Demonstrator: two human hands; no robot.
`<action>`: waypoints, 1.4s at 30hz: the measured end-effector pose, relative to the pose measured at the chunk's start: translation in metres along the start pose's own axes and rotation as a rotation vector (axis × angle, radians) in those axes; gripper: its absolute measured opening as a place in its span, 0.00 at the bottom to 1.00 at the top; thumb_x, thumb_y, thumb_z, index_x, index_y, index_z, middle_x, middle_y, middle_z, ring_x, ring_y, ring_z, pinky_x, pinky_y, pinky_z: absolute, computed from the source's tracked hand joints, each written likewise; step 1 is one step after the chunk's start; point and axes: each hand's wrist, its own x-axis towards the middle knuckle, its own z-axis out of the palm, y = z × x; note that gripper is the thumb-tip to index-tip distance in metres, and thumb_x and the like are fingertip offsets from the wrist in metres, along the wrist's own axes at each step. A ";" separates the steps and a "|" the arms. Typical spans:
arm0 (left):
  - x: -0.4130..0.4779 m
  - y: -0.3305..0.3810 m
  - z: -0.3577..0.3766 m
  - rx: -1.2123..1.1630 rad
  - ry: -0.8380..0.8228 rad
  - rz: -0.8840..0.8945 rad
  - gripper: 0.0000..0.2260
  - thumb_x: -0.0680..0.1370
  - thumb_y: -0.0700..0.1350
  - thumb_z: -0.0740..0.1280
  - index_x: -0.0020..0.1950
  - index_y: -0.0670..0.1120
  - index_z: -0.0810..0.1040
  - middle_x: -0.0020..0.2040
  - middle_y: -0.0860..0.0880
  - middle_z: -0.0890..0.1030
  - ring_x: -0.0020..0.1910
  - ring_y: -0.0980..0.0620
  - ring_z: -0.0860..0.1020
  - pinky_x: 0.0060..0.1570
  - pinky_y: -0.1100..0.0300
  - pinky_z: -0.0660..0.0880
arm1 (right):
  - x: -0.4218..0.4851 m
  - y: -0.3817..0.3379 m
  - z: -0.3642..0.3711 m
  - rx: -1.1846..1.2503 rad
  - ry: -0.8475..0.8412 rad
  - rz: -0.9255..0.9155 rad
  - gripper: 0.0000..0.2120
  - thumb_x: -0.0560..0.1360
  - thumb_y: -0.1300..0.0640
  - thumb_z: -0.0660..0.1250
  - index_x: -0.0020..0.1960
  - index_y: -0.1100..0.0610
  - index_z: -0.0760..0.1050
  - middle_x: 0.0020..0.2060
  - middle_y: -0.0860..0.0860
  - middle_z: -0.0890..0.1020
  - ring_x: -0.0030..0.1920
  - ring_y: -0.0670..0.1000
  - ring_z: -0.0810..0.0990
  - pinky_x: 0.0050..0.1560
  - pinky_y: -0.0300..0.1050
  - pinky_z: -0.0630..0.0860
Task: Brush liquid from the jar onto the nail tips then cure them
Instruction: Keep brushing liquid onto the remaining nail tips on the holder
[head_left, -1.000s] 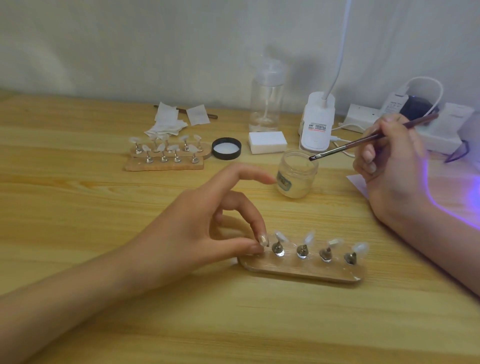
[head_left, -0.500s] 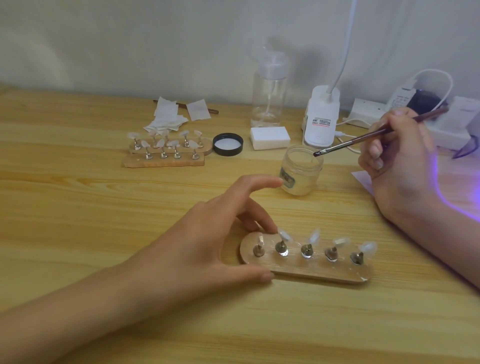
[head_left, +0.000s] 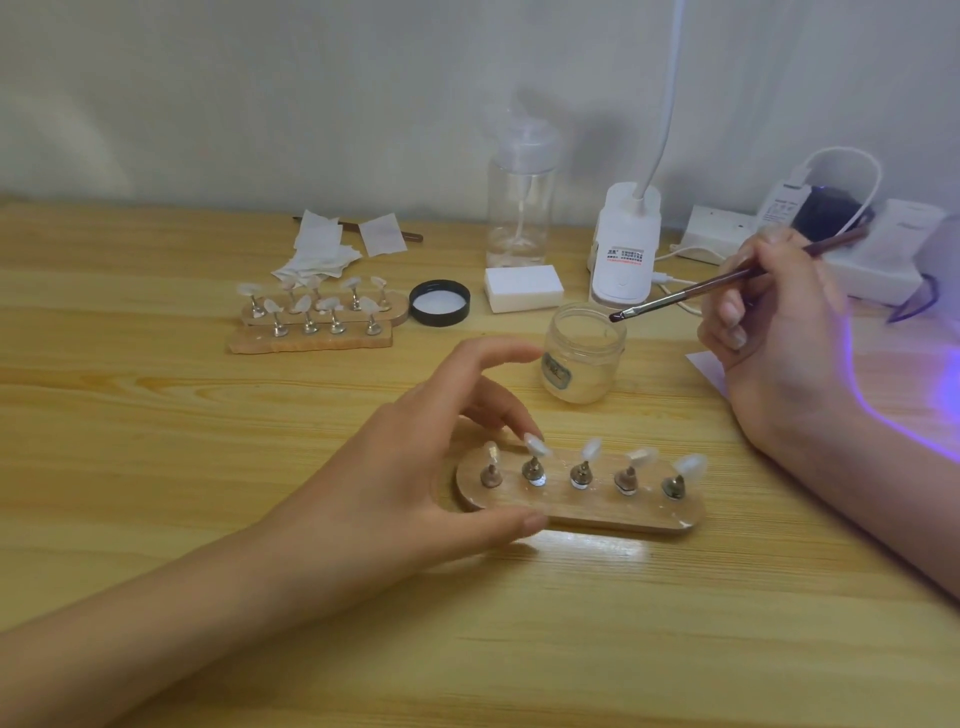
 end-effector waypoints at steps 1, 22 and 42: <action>0.001 0.000 0.001 -0.017 0.011 0.003 0.33 0.72 0.52 0.77 0.70 0.64 0.64 0.53 0.61 0.81 0.59 0.61 0.78 0.56 0.77 0.66 | 0.000 0.000 0.000 0.002 0.004 0.005 0.13 0.83 0.57 0.56 0.39 0.54 0.65 0.24 0.48 0.67 0.23 0.46 0.63 0.26 0.38 0.59; 0.009 0.014 0.002 0.349 0.089 0.200 0.29 0.72 0.47 0.71 0.68 0.67 0.63 0.47 0.67 0.79 0.53 0.64 0.76 0.61 0.63 0.66 | -0.015 -0.001 0.009 -0.268 -0.284 -0.221 0.07 0.79 0.61 0.57 0.42 0.55 0.66 0.26 0.50 0.72 0.26 0.48 0.70 0.24 0.40 0.66; 0.078 0.022 -0.036 -0.212 0.274 0.349 0.29 0.76 0.41 0.74 0.74 0.52 0.66 0.45 0.53 0.81 0.46 0.51 0.84 0.42 0.58 0.79 | -0.018 0.000 0.010 -0.367 -0.409 -0.199 0.08 0.81 0.58 0.59 0.43 0.56 0.67 0.27 0.49 0.74 0.26 0.63 0.63 0.24 0.44 0.62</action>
